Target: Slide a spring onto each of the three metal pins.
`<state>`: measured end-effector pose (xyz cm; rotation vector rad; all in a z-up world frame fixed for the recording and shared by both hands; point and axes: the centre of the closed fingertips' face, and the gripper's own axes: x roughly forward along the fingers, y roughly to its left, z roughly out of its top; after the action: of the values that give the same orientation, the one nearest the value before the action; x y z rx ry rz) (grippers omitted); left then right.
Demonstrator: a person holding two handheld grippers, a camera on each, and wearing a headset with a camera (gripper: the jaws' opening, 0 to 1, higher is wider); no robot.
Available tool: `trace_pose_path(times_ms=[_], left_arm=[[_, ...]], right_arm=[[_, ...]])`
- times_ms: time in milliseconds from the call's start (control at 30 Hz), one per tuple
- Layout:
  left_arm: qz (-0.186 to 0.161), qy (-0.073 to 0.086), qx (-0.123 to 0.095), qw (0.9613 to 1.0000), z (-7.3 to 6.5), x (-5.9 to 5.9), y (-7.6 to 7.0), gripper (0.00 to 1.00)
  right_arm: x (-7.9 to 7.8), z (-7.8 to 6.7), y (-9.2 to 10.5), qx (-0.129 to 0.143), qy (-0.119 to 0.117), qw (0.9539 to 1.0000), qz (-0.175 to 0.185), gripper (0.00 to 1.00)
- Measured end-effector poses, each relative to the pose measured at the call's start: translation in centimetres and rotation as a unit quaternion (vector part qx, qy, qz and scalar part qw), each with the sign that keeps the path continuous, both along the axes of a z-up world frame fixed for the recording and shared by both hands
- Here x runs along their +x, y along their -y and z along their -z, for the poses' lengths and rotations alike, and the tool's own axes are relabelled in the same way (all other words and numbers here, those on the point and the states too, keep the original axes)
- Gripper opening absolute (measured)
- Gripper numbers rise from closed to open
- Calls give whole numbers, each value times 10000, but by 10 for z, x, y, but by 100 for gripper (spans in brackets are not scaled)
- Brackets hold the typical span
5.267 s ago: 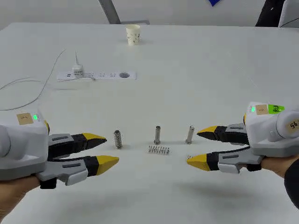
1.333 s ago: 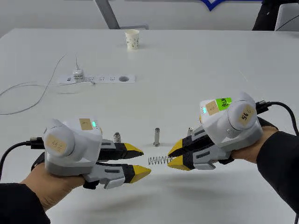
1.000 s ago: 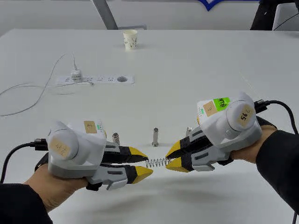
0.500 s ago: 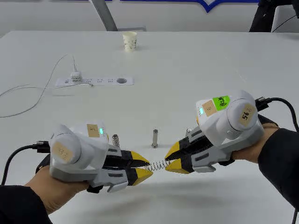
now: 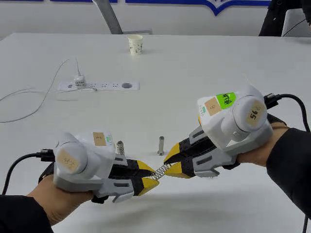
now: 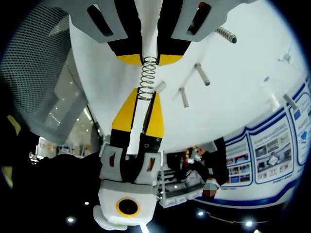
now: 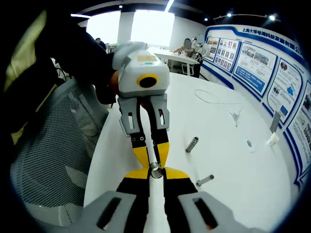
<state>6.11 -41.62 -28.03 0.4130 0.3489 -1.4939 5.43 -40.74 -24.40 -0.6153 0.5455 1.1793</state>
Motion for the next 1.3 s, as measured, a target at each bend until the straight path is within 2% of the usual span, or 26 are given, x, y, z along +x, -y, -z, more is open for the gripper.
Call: trace_pose_path(times_ms=[400, 733, 867, 1300], left_arm=[[-6, -36, -116, 9999, -5, -3, 7, 10], [-57, -116, -171, 9998, -5, -3, 7, 10], [-90, -213, -297, 9993, -8, -2, 9, 9], [-136, -211, -336, 9991, -8, 0, 9, 9]], right_arm=[[1, -9, -11, 55, 146, 9998, -80, 11], [4, -9, -9, 166, 62, 9998, 78, 12], [5, -8, -9, 226, 9, 9996, 156, 12], [5, -11, -7, 338, -3, 9990, 276, 16]])
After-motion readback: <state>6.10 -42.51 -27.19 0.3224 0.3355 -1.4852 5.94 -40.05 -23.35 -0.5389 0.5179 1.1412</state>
